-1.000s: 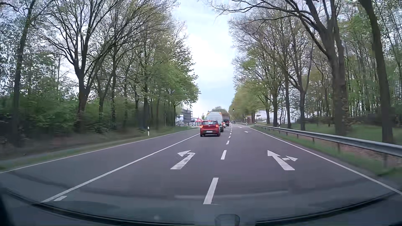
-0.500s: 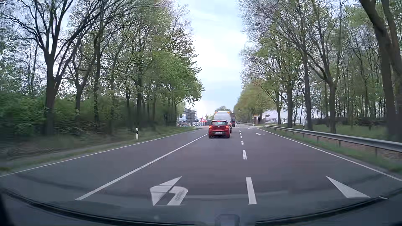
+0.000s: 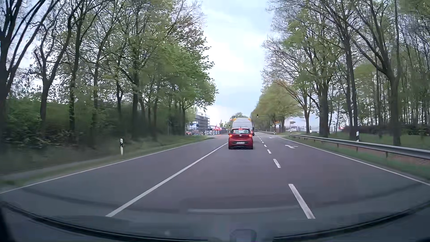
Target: Follow the waypoints while adhering to traffic rules and regulations
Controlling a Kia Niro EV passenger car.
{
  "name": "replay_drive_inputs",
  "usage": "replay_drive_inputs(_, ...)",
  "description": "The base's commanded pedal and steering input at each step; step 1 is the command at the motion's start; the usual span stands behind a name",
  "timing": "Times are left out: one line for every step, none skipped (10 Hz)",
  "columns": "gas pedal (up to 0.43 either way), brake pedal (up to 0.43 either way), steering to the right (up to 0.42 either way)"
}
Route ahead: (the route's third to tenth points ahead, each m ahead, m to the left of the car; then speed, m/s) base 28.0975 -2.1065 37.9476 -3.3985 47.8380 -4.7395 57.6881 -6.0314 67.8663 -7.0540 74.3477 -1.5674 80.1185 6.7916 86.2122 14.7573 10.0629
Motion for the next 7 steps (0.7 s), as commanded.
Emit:
replay_drive_inputs(0.0,0.305,0.013)
replay_drive_inputs(0.0,0.311,0.014)
replay_drive_inputs(0.0,0.305,0.015)
replay_drive_inputs(0.0,0.293,0.017)
replay_drive_inputs(0.0,0.274,0.02)
replay_drive_inputs(0.0,0.268,0.024)
replay_drive_inputs(0.0,0.268,0.026)
